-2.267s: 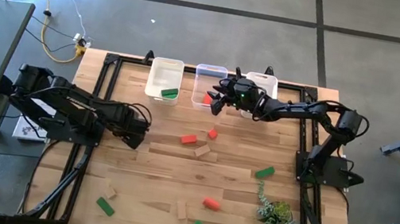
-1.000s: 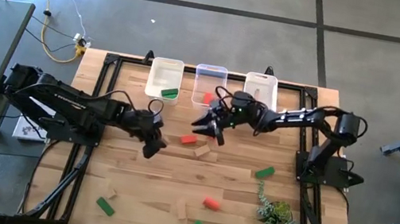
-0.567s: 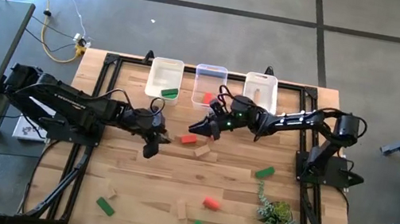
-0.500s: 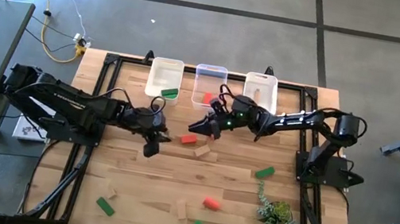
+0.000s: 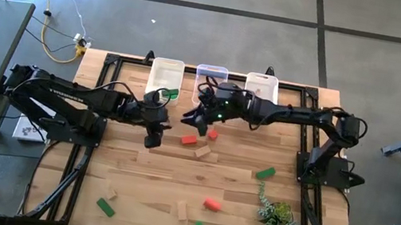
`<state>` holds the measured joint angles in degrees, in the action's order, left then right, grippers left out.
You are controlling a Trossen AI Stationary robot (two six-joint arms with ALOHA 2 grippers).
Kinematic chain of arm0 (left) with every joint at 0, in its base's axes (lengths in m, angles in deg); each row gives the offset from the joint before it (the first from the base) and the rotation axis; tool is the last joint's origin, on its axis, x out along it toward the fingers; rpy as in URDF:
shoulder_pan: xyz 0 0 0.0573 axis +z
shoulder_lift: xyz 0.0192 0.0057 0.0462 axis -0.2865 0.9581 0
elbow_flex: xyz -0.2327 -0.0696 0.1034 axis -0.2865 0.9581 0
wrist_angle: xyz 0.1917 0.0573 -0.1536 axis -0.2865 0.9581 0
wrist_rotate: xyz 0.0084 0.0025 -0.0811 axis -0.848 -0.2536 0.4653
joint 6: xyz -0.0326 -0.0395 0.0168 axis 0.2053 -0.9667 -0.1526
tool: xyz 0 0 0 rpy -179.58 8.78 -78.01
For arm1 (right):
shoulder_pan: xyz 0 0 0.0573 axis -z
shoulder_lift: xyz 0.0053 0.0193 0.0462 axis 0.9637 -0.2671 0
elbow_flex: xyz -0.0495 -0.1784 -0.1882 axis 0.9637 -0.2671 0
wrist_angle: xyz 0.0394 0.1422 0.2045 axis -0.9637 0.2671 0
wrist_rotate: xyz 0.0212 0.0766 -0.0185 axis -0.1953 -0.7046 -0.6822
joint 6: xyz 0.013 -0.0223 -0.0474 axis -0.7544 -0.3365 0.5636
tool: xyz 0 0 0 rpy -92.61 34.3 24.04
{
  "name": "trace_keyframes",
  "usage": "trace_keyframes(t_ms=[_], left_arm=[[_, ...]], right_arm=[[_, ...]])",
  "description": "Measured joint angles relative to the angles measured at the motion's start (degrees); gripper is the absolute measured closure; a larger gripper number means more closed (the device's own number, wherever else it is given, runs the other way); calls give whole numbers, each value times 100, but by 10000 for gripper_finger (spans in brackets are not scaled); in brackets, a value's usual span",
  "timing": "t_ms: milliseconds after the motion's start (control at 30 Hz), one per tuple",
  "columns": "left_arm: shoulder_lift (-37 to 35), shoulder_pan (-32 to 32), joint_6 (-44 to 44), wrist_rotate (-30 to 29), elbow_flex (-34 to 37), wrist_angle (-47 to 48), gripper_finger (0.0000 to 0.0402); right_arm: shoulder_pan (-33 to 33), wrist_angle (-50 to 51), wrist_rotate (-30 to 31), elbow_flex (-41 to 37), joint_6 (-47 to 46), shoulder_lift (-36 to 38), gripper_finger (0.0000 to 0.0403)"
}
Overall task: Sort & place blocks by color
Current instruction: Put the brown block into the right white bin
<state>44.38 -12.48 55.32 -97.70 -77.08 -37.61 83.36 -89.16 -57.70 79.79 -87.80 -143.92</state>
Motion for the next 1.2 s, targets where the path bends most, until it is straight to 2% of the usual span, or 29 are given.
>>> trace_keyframes(t_ms=[133, 367, 567, 833, 1000, 1200], left_arm=[[65, -7, 0, -306, -8, 138, 291], [70, -7, 210, -381, -10, 92, 291], [70, 4, 1195, -523, -10, -76, 291], [70, 4, 2317, -628, -10, -604, 291], [70, 8, 2440, -873, -10, -683, 291], [70, 122, 2439, -872, -10, -694, 291]], right_arm=[[-94, 541, 781, 237, 149, 0, 247], [-163, 562, 1065, 239, 446, 0, 247], [-162, 581, 2090, 239, 80, -2, 238], [-54, 535, 1857, 239, -624, -17, 214], [-120, 536, 1860, 237, -719, -26, 212], [-194, 535, 1925, 237, -912, -42, 212]])
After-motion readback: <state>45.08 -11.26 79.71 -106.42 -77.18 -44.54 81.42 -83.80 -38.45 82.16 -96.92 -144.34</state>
